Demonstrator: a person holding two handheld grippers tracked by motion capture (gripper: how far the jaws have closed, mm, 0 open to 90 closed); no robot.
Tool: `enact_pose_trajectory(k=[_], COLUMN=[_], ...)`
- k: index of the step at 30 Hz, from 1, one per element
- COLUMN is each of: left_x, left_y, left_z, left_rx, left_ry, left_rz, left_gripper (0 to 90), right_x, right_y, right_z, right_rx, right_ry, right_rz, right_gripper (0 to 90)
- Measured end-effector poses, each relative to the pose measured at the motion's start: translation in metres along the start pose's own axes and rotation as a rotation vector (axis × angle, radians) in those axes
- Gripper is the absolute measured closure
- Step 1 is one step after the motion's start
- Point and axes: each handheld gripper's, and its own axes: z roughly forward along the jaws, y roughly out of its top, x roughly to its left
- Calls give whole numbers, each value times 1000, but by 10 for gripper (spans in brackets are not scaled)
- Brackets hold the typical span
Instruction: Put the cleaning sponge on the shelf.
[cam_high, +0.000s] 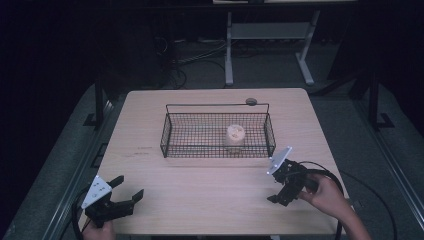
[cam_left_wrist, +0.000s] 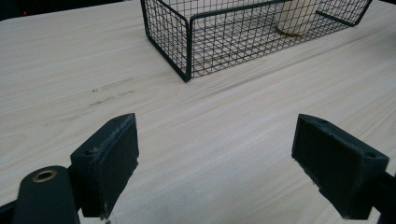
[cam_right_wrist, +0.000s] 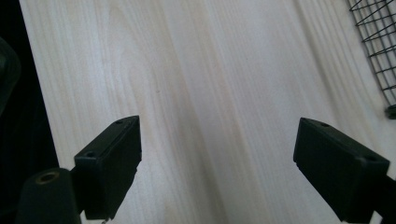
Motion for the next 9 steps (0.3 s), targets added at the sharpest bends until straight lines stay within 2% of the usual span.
enact_pose_trajectory(k=[5, 9], left_x=[0, 0], left_y=[0, 0], left_z=[0, 1], left_rx=[1, 5], left_ry=[0, -2], left_rz=[4, 8], left_gripper=[139, 139], right_x=[6, 14], right_y=[-4, -9], right_z=[1, -2], right_rx=[11, -8], right_ry=[-9, -31], right_rz=[-5, 0], right_gripper=[147, 147])
